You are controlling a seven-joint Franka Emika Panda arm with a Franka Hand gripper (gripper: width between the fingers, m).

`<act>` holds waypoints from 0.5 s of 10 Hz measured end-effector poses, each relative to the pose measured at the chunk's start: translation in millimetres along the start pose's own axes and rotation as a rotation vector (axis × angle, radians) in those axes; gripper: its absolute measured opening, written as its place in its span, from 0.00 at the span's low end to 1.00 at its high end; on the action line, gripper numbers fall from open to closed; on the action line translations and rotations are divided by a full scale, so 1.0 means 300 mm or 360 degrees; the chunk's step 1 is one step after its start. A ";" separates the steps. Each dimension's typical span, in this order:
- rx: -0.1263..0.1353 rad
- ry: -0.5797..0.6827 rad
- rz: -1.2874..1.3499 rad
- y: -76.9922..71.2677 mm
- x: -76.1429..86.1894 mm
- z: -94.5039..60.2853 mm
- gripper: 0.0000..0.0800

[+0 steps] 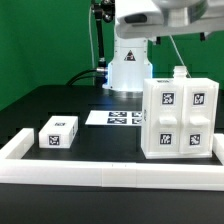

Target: Assemble cabinet

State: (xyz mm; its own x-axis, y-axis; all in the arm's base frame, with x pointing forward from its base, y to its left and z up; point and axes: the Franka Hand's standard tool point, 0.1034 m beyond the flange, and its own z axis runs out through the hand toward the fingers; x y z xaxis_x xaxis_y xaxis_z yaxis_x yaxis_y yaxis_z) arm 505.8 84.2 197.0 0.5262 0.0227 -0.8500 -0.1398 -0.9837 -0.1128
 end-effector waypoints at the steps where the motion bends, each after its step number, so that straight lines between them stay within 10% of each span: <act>1: -0.0002 -0.0012 0.0002 0.001 0.000 0.011 0.81; 5: 0.0015 0.0066 0.0001 0.029 0.012 0.034 0.81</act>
Offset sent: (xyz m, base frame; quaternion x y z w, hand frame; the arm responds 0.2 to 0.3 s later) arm 0.0000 0.0000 0.0000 0.0000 0.0650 0.0000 0.9979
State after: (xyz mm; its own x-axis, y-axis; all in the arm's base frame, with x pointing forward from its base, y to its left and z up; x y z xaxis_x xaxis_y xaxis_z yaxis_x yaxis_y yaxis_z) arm 498.1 77.5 187.7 0.5603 0.0145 -0.8282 -0.1479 -0.9820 -0.1172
